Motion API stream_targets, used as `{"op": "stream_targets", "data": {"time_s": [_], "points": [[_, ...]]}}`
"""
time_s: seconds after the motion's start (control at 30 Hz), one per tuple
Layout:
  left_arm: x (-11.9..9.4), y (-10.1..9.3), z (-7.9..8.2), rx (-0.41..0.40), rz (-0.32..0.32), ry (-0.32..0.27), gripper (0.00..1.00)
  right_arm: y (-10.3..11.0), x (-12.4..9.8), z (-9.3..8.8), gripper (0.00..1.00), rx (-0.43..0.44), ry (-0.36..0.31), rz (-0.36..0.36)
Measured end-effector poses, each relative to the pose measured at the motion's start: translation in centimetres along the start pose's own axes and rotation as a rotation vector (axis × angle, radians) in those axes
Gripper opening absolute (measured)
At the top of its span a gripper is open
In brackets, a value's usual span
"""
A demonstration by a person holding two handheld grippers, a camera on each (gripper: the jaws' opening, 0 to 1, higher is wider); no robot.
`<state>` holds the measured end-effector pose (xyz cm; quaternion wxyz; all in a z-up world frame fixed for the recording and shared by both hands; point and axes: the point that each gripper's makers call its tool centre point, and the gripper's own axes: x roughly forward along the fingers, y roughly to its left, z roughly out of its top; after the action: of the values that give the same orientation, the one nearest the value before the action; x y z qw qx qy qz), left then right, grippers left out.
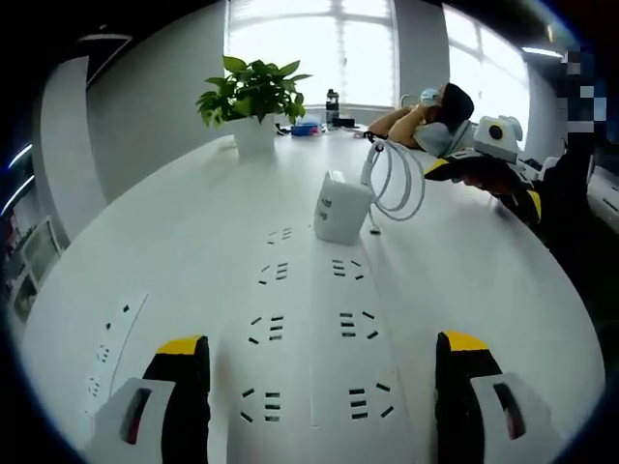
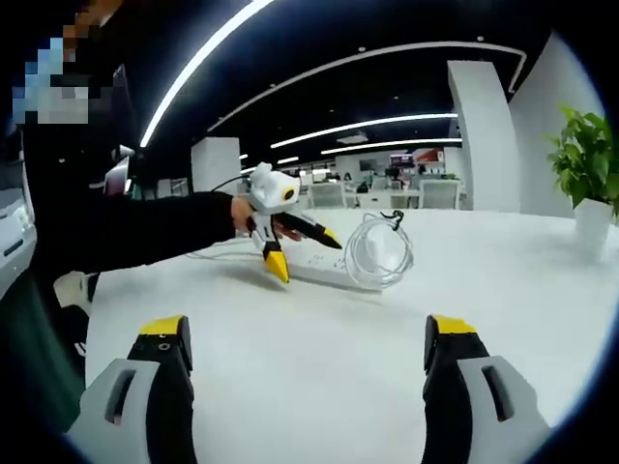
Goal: Straighten the power strip on the desk, plug the charger into it
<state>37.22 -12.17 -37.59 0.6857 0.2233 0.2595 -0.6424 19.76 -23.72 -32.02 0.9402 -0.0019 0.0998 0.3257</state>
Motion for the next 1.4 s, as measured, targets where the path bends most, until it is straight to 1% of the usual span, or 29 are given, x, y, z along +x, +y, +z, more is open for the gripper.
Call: {"op": "stream_targets", "data": {"time_s": [0.17, 0.33, 0.4, 0.5, 0.93, 0.97, 1.03, 1.4], "points": [[0.1, 0.3, 0.0, -0.001, 0.000, 0.003, 0.99, 0.0, 0.1, -0.2, 1.00, -0.017, 0.008, -0.005], [0.2, 0.4, -0.1, 0.004, -0.004, 0.012, 0.99, 0.2, 0.1, 0.0, 1.00, -0.032, 0.011, -0.009], [0.1, 0.7, -0.1, 0.015, -0.006, 0.024, 0.99, 0.1, 0.1, 0.0, 1.00, -0.029, 0.015, -0.010], [0.1, 0.6, 0.0, 0.010, -0.023, 0.023, 0.99, 0.1, 0.1, -0.1, 1.00, -0.031, 0.015, -0.013], [0.8, 1.1, -0.3, -0.003, -0.014, 0.030, 0.99, 0.0, -0.1, -0.7, 1.00, -0.022, 0.030, -0.016], [1.0, 1.1, -0.3, -0.003, -0.017, 0.032, 0.99, 0.0, -0.1, -0.7, 1.00, -0.024, 0.030, -0.017], [1.2, 1.0, -0.4, 0.006, -0.022, 0.038, 0.95, 0.1, 0.0, -0.8, 1.00, -0.022, 0.031, -0.013], [0.9, 0.9, -0.3, -0.002, -0.027, 0.015, 0.92, 0.1, -0.2, -0.7, 1.00, -0.018, 0.026, -0.010]]}}
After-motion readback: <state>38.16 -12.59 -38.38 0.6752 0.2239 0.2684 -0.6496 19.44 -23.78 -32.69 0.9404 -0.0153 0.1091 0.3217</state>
